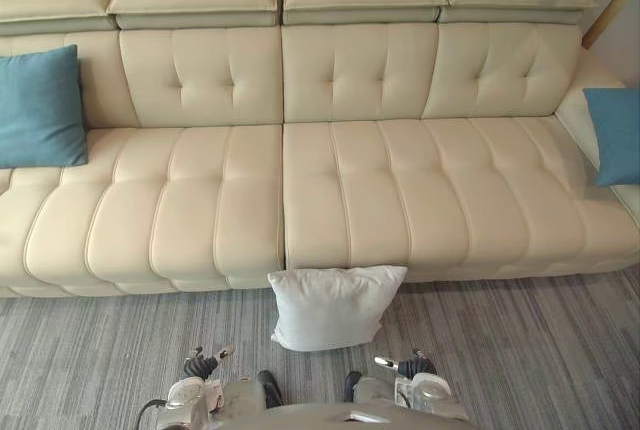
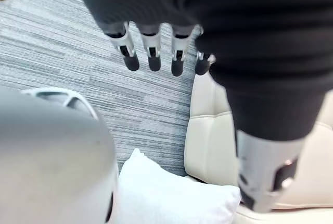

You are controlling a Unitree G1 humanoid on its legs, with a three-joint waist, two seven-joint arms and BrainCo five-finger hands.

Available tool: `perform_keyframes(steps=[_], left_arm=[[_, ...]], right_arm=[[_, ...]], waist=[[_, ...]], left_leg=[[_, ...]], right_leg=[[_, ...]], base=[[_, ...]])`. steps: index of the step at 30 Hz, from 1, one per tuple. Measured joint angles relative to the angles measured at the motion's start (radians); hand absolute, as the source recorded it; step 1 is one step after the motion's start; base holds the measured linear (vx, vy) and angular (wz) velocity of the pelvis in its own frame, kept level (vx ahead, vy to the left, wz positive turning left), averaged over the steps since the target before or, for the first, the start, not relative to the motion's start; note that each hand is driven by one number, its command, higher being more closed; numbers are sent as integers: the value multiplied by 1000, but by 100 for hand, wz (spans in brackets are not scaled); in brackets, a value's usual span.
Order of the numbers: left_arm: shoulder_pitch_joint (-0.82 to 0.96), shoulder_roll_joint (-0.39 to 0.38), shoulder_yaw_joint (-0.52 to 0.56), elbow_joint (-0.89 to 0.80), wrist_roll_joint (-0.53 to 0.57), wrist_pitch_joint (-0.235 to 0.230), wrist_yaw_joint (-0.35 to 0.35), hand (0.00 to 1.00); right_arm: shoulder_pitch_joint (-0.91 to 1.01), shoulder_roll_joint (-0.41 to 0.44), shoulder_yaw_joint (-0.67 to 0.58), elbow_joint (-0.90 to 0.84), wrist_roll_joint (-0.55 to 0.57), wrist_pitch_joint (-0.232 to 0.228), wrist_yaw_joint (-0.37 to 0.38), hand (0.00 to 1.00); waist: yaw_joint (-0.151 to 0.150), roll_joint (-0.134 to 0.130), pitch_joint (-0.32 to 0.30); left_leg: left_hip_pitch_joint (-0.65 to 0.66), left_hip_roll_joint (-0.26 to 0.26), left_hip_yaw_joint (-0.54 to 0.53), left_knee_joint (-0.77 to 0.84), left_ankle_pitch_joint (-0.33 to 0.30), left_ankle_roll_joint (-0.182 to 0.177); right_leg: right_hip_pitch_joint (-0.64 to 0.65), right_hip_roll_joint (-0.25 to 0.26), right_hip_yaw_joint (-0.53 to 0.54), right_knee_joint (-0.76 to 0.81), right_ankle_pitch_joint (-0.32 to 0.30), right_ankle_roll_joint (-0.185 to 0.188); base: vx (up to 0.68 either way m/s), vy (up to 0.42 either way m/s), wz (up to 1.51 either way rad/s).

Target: Pick up cushions and gather them together orderly.

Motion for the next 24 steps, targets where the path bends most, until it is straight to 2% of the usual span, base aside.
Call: perform_keyframes(steps=[2,3,5,6,7,8,10,11,13,15,19,20,24], left_arm=[[1,15,-3,10,0,0,7,0],[2,34,-3,17,0,0,8,0],[9,52,-1,17,0,-1,9,0],[9,46,-1,22,-1,0,11,0],[9,33,0,23,-4,-2,14,0],[10,18,7,35,-19,-2,19,0],[9,10,9,41,-39,-1,24,0],[8,6,12,43,-53,-2,27,0],[8,2,23,45,-63,-3,27,0],[6,-5,30,45,-77,-8,26,0],[-8,-15,29,47,-75,-11,17,0],[-10,-21,28,47,-74,-11,13,0],[-10,-20,35,33,-68,-11,-1,0]], right_arm=[[-2,1,-1,4,1,-1,0,0],[-1,0,0,22,0,-1,0,0],[0,-1,7,38,0,1,0,0],[-4,-11,7,45,1,-2,4,0],[-13,-36,10,50,1,-2,10,0],[-17,-50,7,56,2,-2,14,0],[-16,-70,3,56,2,-2,14,0],[-3,-79,-19,60,3,-1,14,0],[18,-77,-43,60,3,-1,12,0],[44,-77,-63,60,3,-1,12,0],[52,-67,-79,58,21,-5,11,0],[57,-64,-82,58,27,-5,11,0],[77,-40,-81,19,28,-10,11,0]], waist=[[-7,-4,-2],[-10,-24,-9],[-3,-48,-22],[-9,-27,-19],[-6,1,-27],[0,17,-22],[-4,29,-17],[-7,30,-15],[-13,29,-14],[-12,27,-12],[-11,23,-8],[-12,19,-2],[3,-5,8]], left_leg=[[-25,22,-40,38,-12,-18],[-38,26,-75,54,-12,-33],[-57,28,-109,70,-11,-67],[-78,49,-141,91,-6,-88],[-105,84,-172,94,3,-107],[-117,100,-180,55,46,-107],[-103,100,-172,-7,93,-114],[-81,105,-152,-53,140,-115],[-50,110,-118,-86,173,-110],[-20,104,-108,-122,192,-115],[1,68,-123,-215,222,-120],[30,48,-126,-275,245,-115],[61,28,-118,-295,252,-106]], right_leg=[[-23,5,59,16,-3,7],[-22,-3,83,-3,9,27],[-22,-1,91,-39,34,35],[-22,14,74,-26,31,55],[-26,45,38,-34,23,38],[-38,62,12,-41,25,19],[-35,69,-15,-48,30,8],[-10,71,-44,-69,36,-2],[35,74,-73,-99,37,-4],[82,84,-96,-140,41,-10],[95,84,-113,-192,66,-12],[118,83,-114,-228,84,-4],[141,71,-85,-259,108,1]], base=[[6,-126,49],[72,-255,71],[119,-353,64],[117,-318,45],[144,-329,44],[156,-307,30],[157,-234,32],[154,-200,37],[131,-144,37],[101,-80,28],[25,13,17],[-10,57,16],[-43,76,-6]])
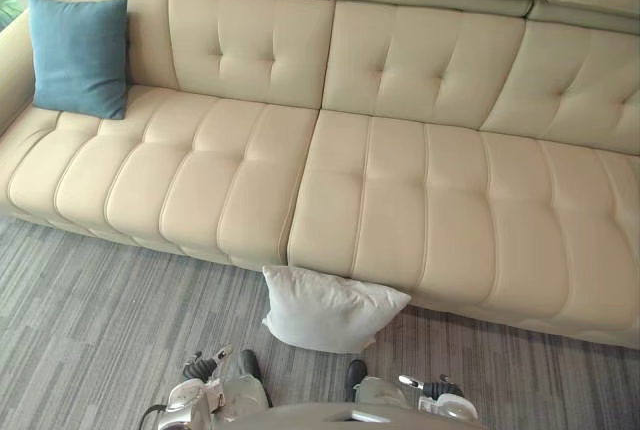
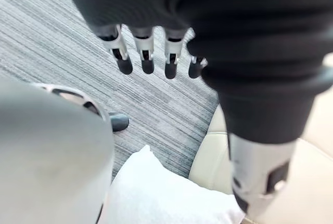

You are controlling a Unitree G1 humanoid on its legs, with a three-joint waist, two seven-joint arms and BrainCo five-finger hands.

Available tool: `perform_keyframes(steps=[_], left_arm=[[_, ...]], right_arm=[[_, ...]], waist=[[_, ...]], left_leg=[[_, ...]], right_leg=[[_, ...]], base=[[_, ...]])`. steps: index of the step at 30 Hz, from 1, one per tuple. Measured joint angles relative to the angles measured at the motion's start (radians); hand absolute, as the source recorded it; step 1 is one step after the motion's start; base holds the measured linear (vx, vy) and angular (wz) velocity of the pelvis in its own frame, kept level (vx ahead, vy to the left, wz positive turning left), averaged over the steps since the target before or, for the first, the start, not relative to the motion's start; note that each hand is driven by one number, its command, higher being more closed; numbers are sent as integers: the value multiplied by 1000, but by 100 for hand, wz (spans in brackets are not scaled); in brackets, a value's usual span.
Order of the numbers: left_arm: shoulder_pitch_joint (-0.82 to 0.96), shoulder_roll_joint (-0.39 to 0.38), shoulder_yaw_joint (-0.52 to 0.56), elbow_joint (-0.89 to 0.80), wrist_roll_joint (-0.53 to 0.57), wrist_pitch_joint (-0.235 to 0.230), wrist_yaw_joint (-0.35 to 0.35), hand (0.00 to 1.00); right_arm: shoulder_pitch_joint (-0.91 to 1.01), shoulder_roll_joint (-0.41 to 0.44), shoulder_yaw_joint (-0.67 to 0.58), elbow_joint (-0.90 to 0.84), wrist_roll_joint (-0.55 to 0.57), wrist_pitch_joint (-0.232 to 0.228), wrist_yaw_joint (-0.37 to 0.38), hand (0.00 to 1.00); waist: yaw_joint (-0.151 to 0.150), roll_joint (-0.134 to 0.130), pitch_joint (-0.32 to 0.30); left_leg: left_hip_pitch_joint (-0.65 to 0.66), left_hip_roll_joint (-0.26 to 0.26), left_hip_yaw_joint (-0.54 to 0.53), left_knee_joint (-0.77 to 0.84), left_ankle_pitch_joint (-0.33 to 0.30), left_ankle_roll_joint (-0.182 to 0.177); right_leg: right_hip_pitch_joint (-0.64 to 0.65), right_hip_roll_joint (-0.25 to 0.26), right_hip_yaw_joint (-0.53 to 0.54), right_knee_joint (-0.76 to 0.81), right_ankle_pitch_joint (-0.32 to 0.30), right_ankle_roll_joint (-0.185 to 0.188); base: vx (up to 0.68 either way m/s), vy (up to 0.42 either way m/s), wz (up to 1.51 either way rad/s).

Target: Pick up cushions and gather them together orderly.

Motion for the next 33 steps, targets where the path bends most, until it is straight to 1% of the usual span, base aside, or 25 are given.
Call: perform_keyframes(steps=[2,9,10,12,13,15,16,17,19,20,21,22,23,24,26,27,28,29,30,31,32,33], left_arm=[[0,0,14,-8,8,0,-2,0],[3,-12,15,-16,31,2,-2,0],[3,-12,15,-16,32,2,-1,0],[2,-12,15,-16,32,2,-1,0],[-3,-12,14,-16,33,5,-1,0],[-14,-11,13,-16,33,5,0,0],[-43,-11,12,-22,33,5,1,0],[-63,-15,12,-33,32,6,5,0],[-101,-22,12,-44,30,7,12,0],[-141,-26,11,-76,19,5,22,0],[-176,-25,11,-102,9,0,31,0],[-204,-22,9,-122,2,-8,36,0],[-237,-16,6,-146,-12,-17,44,0],[-292,-6,-1,-158,-21,-23,57,0],[-363,11,-9,-168,-30,-23,70,0],[-380,15,-9,-179,-30,-23,75,0],[-423,28,-9,-206,-30,-23,80,0],[-442,32,-8,-209,-30,-25,81,0],[-482,42,-5,-218,-31,-26,93,0],[-539,51,9,-234,-36,-27,99,0],[-560,53,14,-242,-46,-28,102,0],[-596,59,15,-259,-62,-29,116,0]], right_arm=[[5,4,0,-18,0,-4,0,0],[32,11,0,-39,-1,0,-1,0],[39,12,0,-38,0,1,-4,0],[40,12,0,-38,0,2,-8,0],[34,13,0,-39,1,7,-20,0],[19,12,0,-41,1,9,-22,0],[-5,8,-1,-45,3,9,-26,0],[-23,3,0,-58,5,10,-29,0],[-63,2,2,-97,8,10,-44,0],[-119,2,11,-130,12,9,-58,0],[-167,-2,18,-162,13,9,-66,0],[-199,-4,23,-188,15,6,-68,0],[-236,-8,28,-212,25,3,-76,0],[-294,-21,36,-236,48,1,-100,0],[-374,-44,39,-241,56,1,-112,0],[-394,-48,38,-243,64,1,-117,0],[-445,-49,16,-262,85,1,-140,0],[-466,-49,10,-272,90,1,-147,0],[-499,-52,0,-277,94,0,-155,0],[-559,-66,-2,-278,115,1,-172,0],[-582,-71,-4,-278,125,0,-178,0],[-629,-79,-12,-282,149,0,-192,0]], waist=[[1,-9,5],[6,-11,2],[9,-13,-3],[11,-14,-4],[10,-14,-4],[9,-13,-2],[12,-9,9],[11,1,20],[9,17,47],[10,28,80],[8,33,111],[8,33,124],[10,29,136],[9,30,163],[7,29,206],[7,30,215],[8,30,244],[8,30,250],[8,29,257],[11,28,278],[13,28,287],[17,29,310]], left_leg=[[7,-4,6,6,-4,5],[42,-16,30,-33,0,10],[42,-24,29,-49,2,11],[41,-29,30,-56,2,11],[26,-33,40,-48,-1,16],[-4,-28,45,-18,-8,17],[-76,-9,55,73,-37,28],[-144,15,54,158,-66,39],[-239,50,52,275,-97,56],[-298,75,53,350,-123,61],[-340,92,53,401,-156,61],[-391,103,52,446,-169,63],[-458,116,51,496,-197,59],[-543,132,51,548,-213,66],[-634,144,55,584,-213,66],[-658,147,56,589,-212,66],[-724,159,59,604,-212,67],[-748,161,59,607,-204,73],[-808,166,58,616,-194,80],[-887,177,58,636,-185,88],[-914,181,58,646,-181,92],[-957,190,57,668,-180,94]], right_leg=[[0,-3,20,1,1,0],[-9,-6,64,-12,3,4],[-17,-5,78,-27,15,9],[-26,-5,93,-31,22,10],[-48,-6,106,-32,28,10],[-72,-8,112,-23,33,8],[-127,-6,129,15,48,12],[-175,0,132,47,52,9],[-251,10,141,107,52,7],[-316,20,157,165,46,4],[-366,22,160,217,24,2],[-427,22,169,270,13,1],[-507,22,183,327,-10,-1],[-600,21,196,377,-23,-6],[-696,23,209,401,-7,-7],[-719,24,211,401,1,-7],[-781,27,210,399,22,-12],[-806,28,210,402,28,-13],[-866,30,211,410,36,-15],[-947,34,213,431,43,-19],[-975,35,216,444,44,-21],[-1023,37,218,469,44,-21]], base=[[-94,42,-17],[-102,19,-17],[-59,41,-17],[-13,41,-25],[3,38,-25],[-8,24,-21],[-24,7,-29],[-33,6,-30],[-127,43,-26],[-241,90,-36],[-234,81,-35],[-190,46,-25],[-253,20,-23],[-286,5,-23],[-243,-4,-20],[-140,5,-21],[-86,6,-14],[-102,-5,-11],[-85,-13,-5],[-71,-13,-5],[-47,-8,-7],[-34,-4,-8]])
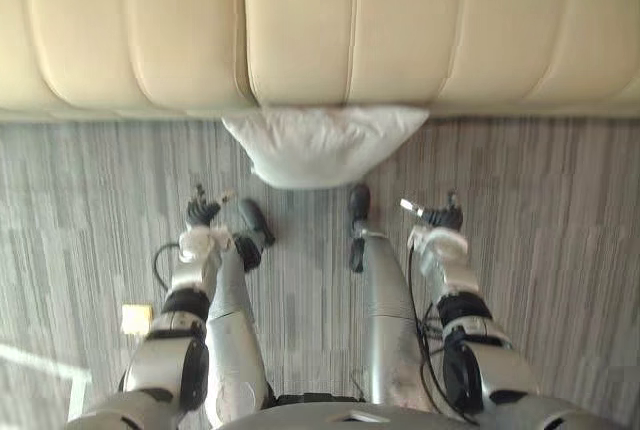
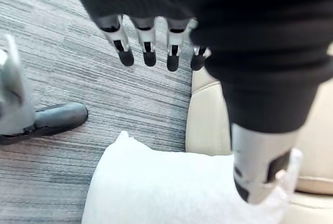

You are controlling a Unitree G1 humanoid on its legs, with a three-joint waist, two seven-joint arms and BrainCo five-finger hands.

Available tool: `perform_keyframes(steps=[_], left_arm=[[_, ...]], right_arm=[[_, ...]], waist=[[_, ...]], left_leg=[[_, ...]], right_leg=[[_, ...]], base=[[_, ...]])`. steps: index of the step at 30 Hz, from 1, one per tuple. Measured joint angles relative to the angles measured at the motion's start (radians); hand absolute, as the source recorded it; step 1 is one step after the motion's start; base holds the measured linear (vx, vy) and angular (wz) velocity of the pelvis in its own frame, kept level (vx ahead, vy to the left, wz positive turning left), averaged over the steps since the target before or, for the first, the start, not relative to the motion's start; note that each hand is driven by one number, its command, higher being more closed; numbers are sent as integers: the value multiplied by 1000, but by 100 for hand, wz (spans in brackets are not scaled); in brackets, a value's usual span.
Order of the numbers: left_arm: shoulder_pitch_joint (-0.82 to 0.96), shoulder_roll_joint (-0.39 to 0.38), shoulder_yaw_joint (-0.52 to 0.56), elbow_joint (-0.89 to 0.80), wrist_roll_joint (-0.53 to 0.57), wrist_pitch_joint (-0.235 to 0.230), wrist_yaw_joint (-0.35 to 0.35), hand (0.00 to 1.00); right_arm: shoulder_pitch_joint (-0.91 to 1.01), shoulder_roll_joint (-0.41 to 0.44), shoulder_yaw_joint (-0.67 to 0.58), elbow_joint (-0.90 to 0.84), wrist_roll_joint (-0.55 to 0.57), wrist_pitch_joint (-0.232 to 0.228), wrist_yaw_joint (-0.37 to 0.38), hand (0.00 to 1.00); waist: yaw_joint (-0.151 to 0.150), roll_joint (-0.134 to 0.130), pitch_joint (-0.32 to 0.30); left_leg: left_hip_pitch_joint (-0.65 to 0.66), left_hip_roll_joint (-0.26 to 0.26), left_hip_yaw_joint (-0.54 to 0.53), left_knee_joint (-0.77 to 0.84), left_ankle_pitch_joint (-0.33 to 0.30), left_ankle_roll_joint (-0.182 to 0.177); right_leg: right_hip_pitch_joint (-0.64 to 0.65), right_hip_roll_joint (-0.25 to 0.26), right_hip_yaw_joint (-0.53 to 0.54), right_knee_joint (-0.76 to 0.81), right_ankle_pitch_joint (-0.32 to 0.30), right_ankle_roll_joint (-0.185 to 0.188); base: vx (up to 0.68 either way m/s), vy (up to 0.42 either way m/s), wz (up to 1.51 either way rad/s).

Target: Pick up cushions and gather them together orderly.

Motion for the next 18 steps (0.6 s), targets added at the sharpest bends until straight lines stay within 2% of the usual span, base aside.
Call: perform_keyframes(steps=[3,5,9,10,11,16,18], left_arm=[[-85,12,2,-56,-33,-2,26,0],[-184,29,-22,-93,-46,-3,42,0],[-285,78,-106,-117,-45,-3,42,0],[-311,87,-129,-125,-45,-3,43,0],[-339,94,-158,-134,-43,-3,46,100],[-390,119,-225,-180,-20,-3,78,100],[-398,139,-255,-219,-4,-1,101,100]], right_arm=[[-113,-14,-21,-47,53,-11,-42,0],[-218,-48,-19,-75,73,-18,-72,0],[-352,-98,33,-74,87,-20,-107,0],[-385,-109,59,-75,88,-21,-112,100],[-419,-125,84,-75,87,-21,-117,100],[-478,-153,171,-136,67,-15,-174,100],[-517,-161,228,-186,13,-4,-197,100]], waist=[[4,-1,57],[7,-3,67],[7,-4,78],[6,-4,78],[6,-4,78],[5,-4,79],[0,-4,79]], left_leg=[[-131,24,-11,79,3,18],[-293,39,-37,171,-12,35],[-420,50,-53,240,-25,37],[-450,52,-56,252,-25,37],[-471,52,-55,256,-25,37],[-521,53,-57,256,-24,39],[-540,53,-57,247,-16,28]], right_leg=[[-141,1,2,103,-6,0],[-307,-4,2,221,-42,-2],[-442,-12,6,302,-71,7],[-471,-12,6,314,-71,7],[-496,-13,8,322,-71,7],[-548,-16,5,328,-67,9],[-563,-15,1,313,-58,-3]], base=[[-14,-9,0],[-31,-60,15],[-56,-56,9],[-59,-27,4],[-63,-21,5],[-34,-1,3],[0,0,0]])
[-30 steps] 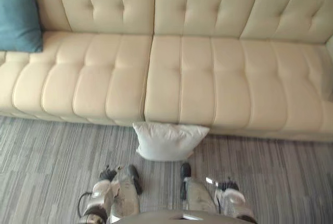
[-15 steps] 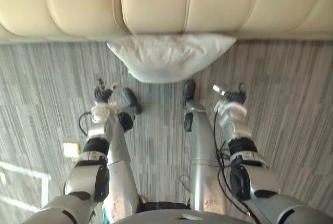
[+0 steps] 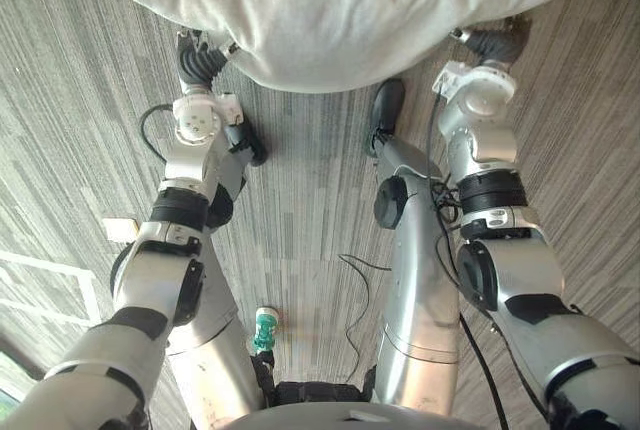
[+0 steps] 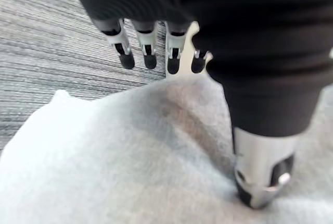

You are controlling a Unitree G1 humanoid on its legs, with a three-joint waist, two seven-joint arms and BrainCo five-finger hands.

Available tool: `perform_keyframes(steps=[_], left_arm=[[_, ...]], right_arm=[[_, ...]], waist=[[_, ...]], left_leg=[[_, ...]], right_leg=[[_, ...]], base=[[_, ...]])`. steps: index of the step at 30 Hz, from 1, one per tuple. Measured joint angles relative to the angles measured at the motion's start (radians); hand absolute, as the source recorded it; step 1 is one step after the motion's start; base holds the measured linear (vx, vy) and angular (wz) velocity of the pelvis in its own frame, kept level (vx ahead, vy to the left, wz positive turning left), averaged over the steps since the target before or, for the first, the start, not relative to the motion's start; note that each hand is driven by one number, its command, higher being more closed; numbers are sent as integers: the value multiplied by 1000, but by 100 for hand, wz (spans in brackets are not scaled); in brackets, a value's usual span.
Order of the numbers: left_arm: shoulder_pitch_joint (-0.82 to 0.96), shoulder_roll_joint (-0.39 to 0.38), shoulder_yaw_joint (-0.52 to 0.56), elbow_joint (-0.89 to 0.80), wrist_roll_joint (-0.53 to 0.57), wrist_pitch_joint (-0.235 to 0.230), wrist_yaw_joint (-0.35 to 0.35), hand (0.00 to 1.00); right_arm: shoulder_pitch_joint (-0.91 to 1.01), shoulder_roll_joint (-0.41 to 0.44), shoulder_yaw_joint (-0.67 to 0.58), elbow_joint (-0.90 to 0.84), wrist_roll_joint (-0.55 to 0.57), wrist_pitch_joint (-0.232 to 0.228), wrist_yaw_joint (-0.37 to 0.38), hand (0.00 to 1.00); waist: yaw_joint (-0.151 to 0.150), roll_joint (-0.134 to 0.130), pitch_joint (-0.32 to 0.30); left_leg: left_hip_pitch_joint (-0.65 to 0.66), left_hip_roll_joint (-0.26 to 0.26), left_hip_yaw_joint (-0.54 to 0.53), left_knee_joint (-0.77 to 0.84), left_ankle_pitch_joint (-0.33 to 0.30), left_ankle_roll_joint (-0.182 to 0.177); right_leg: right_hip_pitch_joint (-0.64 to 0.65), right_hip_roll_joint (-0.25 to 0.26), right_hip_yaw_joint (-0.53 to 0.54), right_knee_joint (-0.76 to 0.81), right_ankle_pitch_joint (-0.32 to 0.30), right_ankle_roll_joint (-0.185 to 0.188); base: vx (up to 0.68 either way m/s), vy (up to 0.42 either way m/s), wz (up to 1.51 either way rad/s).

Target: Pick up cushions and gather them together orderly.

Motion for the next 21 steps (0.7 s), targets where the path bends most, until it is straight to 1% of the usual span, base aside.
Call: perform_keyframes(steps=[3,6,7,8,10,12,13,16,19,20,21], left_arm=[[-2,-4,-41,-28,30,4,36,100],[2,-5,-63,-66,38,11,74,100],[7,-1,-63,-89,38,15,98,100],[17,5,-63,-108,38,22,112,100],[28,16,-63,-130,38,25,135,100],[33,31,-63,-149,38,33,152,100],[34,44,-62,-155,38,40,161,100],[38,54,-62,-158,38,45,164,100],[90,57,-62,-210,38,55,164,100],[132,55,-60,-248,39,57,165,100],[150,53,-59,-263,39,57,165,100]], right_arm=[[-31,6,72,-50,-73,22,-35,100],[-33,16,81,-71,-102,44,-73,100],[-25,18,102,-111,-122,69,-92,100],[-22,19,123,-127,-130,81,-103,100],[-18,17,147,-151,-135,82,-107,100],[7,15,163,-208,-175,83,-105,100],[14,8,199,-238,-202,83,-103,100],[16,6,223,-251,-210,83,-99,100],[80,9,225,-338,-210,82,-81,100],[128,16,222,-389,-210,79,-66,100],[150,21,221,-409,-210,77,-63,100]], waist=[[-4,0,0],[-10,0,0],[-19,0,0],[-26,0,0],[-33,0,0],[-35,-1,0],[-36,-1,-1],[-41,0,-2],[-49,-3,-4],[-50,-3,-4],[-51,-4,-4]], left_leg=[[-4,-1,0,-3,7,8],[-4,-4,2,-15,15,9],[-4,-7,3,-22,22,10],[-4,-8,2,-28,28,9],[-3,-9,0,-41,38,5],[0,-9,-6,-64,60,-5],[0,-9,-17,-78,75,-12],[10,-9,-34,-102,96,-22],[68,-17,-48,-155,129,-42],[117,-17,-56,-185,141,-52],[139,-19,-57,-198,146,-56]], right_leg=[[-4,0,-2,-4,8,-11],[-5,-1,-5,-5,13,-8],[-7,-2,-6,-6,15,-9],[-7,-1,-8,-7,16,-10],[-8,0,-13,-13,19,-15],[-8,4,-19,-24,22,-20],[-2,9,-30,-38,27,-28],[17,13,-49,-54,31,-35],[81,15,-73,-91,40,-48],[137,18,-92,-117,44,-55],[160,19,-97,-126,43,-56]], base=[[0,0,0],[-10,-4,2],[-43,-19,8],[-42,-17,8],[-52,-25,4],[-80,-47,3],[-67,-42,0],[-60,-45,3],[-66,-70,9],[-48,-67,4],[-49,-83,8]])
